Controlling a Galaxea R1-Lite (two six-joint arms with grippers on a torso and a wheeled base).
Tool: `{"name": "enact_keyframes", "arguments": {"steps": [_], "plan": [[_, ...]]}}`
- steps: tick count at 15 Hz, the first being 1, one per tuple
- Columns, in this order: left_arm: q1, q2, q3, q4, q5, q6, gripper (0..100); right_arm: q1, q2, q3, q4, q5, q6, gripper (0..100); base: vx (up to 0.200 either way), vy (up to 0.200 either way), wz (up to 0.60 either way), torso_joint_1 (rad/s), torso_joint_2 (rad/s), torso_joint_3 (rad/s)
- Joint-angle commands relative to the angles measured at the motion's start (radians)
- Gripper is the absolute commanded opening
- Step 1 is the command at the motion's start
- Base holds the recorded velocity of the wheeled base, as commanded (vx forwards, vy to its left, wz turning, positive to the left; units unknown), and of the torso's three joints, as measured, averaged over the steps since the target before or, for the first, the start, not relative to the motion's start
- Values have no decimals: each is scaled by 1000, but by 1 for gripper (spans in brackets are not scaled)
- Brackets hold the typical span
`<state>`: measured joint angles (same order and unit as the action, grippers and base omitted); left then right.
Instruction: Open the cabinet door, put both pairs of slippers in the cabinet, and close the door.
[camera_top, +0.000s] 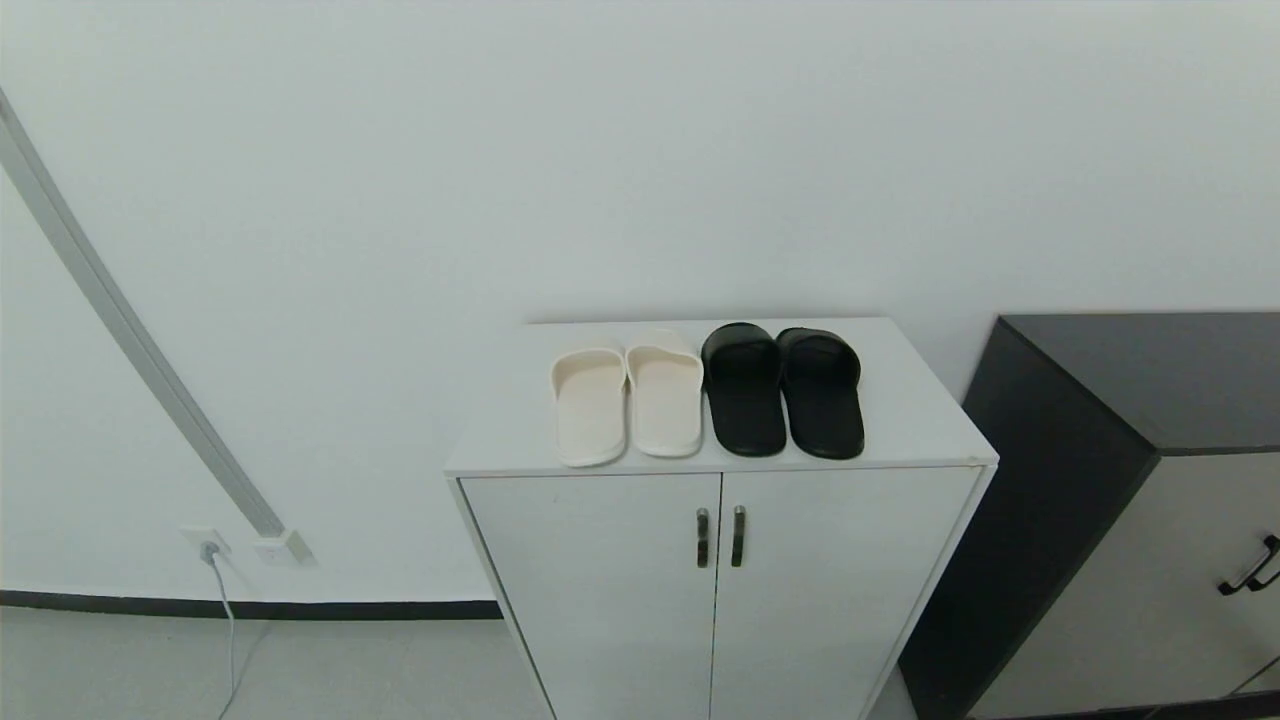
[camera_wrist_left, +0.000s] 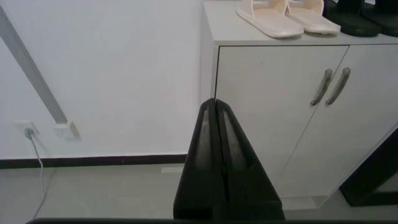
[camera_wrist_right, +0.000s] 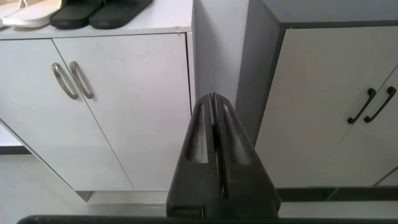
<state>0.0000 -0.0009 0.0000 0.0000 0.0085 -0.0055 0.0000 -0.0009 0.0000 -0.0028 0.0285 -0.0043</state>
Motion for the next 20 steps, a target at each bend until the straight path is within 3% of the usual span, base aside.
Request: {"name": "enact_keyframes", "arguments": {"steps": [1, 6, 7, 20], "plan": [[0, 1, 0, 0, 1, -1, 0, 0, 1, 0, 0, 1, 0, 0, 0, 0, 0, 0, 0, 0], [0, 1, 0, 0, 1, -1, 0, 0, 1, 0, 0, 1, 0, 0, 0, 0, 0, 0, 0, 0], [0, 1, 0, 0, 1, -1, 0, 0, 1, 0, 0, 1, -2, 100, 0, 0, 0, 0, 0, 0], [0, 1, 0, 0, 1, 6, 0, 2, 1, 0, -2, -19, 1, 100, 0, 0, 0, 0, 0, 0]]}}
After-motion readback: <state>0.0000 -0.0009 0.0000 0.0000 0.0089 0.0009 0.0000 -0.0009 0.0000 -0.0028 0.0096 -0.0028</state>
